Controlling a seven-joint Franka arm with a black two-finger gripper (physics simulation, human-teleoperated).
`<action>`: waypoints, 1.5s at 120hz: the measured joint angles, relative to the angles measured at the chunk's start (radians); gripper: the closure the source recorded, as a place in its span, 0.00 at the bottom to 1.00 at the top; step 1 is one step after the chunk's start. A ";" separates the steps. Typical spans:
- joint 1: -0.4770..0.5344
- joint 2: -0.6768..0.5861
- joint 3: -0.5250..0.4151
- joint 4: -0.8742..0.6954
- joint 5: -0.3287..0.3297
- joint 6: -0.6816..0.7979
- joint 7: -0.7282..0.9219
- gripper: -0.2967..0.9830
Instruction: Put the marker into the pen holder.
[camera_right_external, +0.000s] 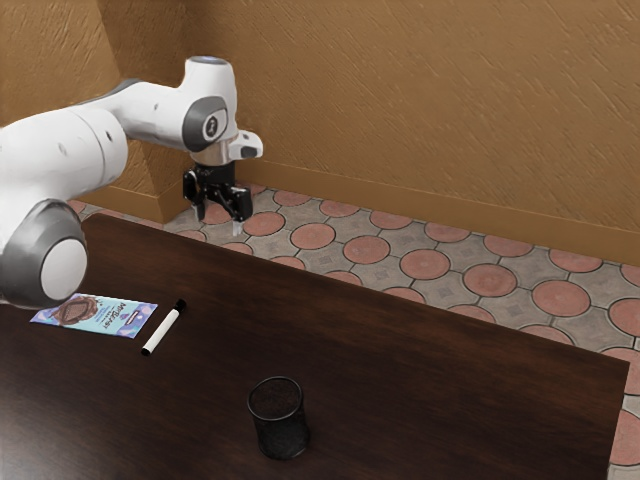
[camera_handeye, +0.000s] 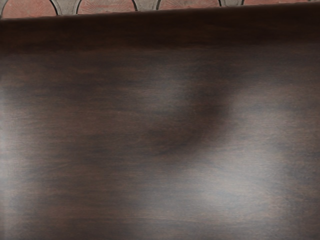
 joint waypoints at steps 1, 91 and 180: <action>0.004 0.004 0.000 0.000 0.000 0.005 0.002 0.24; 0.096 -0.004 0.024 -0.377 -0.139 0.378 0.170 0.24; 0.088 -0.089 0.042 -0.532 -0.152 0.431 0.251 0.24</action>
